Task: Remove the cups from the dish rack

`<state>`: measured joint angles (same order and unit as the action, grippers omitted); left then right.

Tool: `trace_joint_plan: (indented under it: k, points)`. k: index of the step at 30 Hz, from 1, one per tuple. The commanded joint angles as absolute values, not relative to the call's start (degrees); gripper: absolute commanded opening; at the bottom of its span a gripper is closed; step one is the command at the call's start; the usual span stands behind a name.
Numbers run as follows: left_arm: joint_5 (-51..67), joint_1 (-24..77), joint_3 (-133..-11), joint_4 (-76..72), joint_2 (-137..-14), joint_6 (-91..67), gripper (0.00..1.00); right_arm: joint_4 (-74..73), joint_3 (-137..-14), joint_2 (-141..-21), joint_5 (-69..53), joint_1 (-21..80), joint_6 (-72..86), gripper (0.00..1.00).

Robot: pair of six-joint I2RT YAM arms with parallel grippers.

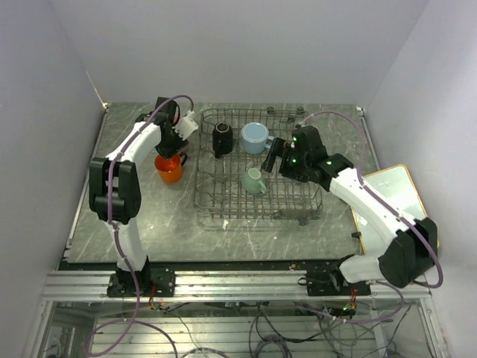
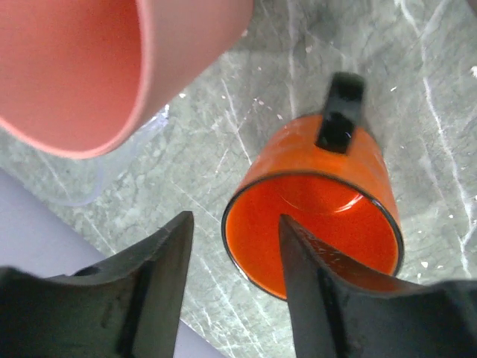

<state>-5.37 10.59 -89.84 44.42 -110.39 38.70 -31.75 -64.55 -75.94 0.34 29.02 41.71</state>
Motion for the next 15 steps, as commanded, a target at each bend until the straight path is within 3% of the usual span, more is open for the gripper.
trace_joint_plan:
  k: [1,6,9,15]
  points:
    - [-4.2,11.4,-91.8,41.4,-103.7,38.7,0.66,-30.2,-67.5,-81.9,2.5,31.9,31.9,1.00]
    - [-2.5,11.9,-93.4,44.1,-97.6,38.2,0.84,-28.5,-69.4,-89.1,3.8,34.7,20.6,1.00]
    - [-1.3,12.0,-95.1,46.6,-93.3,37.3,0.87,-26.0,-68.9,-92.2,4.0,34.9,16.8,0.98]
    - [5.3,12.0,-94.1,52.7,-84.5,34.7,0.90,-24.6,-69.8,-98.5,4.9,35.6,11.7,0.86]
